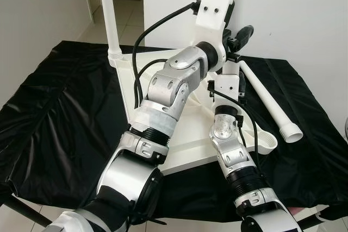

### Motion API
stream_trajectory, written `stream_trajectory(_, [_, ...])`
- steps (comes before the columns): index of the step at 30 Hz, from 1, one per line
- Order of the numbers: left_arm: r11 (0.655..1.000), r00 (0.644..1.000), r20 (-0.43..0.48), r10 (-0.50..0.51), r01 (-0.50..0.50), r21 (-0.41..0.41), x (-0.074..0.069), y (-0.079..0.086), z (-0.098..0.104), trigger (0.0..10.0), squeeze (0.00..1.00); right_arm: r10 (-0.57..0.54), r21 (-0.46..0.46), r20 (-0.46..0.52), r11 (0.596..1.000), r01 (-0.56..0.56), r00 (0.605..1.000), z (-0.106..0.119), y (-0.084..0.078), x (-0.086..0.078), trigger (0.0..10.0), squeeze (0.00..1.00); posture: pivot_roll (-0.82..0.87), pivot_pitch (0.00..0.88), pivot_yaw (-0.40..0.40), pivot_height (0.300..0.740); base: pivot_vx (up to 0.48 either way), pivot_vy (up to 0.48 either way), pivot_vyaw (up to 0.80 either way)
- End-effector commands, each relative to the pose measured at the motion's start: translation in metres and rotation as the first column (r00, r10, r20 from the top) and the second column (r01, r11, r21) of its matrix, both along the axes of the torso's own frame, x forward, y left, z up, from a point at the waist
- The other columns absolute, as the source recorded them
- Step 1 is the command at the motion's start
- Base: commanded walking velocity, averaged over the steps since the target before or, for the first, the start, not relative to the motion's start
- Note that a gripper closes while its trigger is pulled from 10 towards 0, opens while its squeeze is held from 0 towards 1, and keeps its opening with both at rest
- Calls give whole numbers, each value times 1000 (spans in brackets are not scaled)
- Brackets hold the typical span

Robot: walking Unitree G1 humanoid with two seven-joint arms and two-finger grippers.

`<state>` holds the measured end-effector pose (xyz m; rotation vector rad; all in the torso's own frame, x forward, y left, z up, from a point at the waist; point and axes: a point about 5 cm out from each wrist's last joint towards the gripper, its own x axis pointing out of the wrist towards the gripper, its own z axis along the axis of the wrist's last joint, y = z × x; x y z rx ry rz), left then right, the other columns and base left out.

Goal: Building children table

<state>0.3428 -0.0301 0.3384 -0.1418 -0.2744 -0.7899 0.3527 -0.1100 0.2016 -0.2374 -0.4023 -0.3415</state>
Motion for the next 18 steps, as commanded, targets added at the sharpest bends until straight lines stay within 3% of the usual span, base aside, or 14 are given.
stream_trajectory(1, [995, 995, 10, 98, -98, -8, 2, 2, 4, 10000, 0, -14, 10, 15, 1000, 13, 1000, 4, -3, 1, 0, 0, 18, 25, -34, 740, 0, 0, 0])
stream_trajectory(5, [998, 999, 3, 48, -48, -51, -1, 0, 6, 10000, 0, -15, 19, 12, 1000, 15, 1000, 4, -3, 1, 0, 0, 18, 19, -32, 740, 0, 0, 0])
stream_trajectory(6, [997, 1000, -13, 13, -14, -74, -3, -1, 7, 10000, 1000, -16, 20, 14, 1000, 16, 1000, 4, -3, 1, 10000, 0, 18, 19, -32, 740, 0, 0, 0])
stream_trajectory(15, [990, 997, 16, -75, 76, -118, -16, -3, 13, 10000, 1000, -36, 32, 21, 999, 36, 999, 5, -6, 1, 10000, 0, 17, 13, -28, 740, 0, 0, 0])
stream_trajectory(16, [990, 996, 35, -85, 88, -109, -18, -1, 13, 10000, 0, -41, 39, 25, 998, 40, 999, 5, -8, 1, 10000, 0, 17, 11, -25, 740, 0, 0, 0])
stream_trajectory(18, [990, 994, 46, -96, 101, -103, -20, 0, 12, 10000, 0, -45, 47, 27, 998, 44, 999, 6, -9, 1, 10000, 0, 17, 10, -25, 740, 0, 0, 0])
